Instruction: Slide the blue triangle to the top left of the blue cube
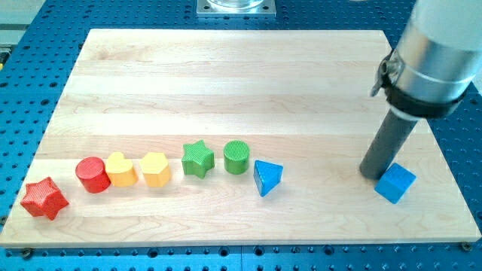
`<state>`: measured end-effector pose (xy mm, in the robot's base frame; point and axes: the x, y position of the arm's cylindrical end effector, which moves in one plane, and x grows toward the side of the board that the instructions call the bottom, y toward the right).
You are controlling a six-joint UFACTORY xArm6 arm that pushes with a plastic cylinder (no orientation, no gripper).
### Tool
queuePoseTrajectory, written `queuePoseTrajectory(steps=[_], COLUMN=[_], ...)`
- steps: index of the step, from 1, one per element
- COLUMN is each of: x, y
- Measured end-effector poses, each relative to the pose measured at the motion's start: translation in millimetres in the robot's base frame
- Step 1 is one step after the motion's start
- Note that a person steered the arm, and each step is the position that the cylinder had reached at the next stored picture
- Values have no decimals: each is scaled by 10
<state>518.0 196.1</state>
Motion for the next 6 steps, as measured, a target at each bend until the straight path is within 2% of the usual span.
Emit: queuePoseTrajectory(steps=[1, 2, 3, 4, 5, 6], x=[-4, 335, 455, 130, 277, 908], y=[261, 336, 269, 416, -447, -1325])
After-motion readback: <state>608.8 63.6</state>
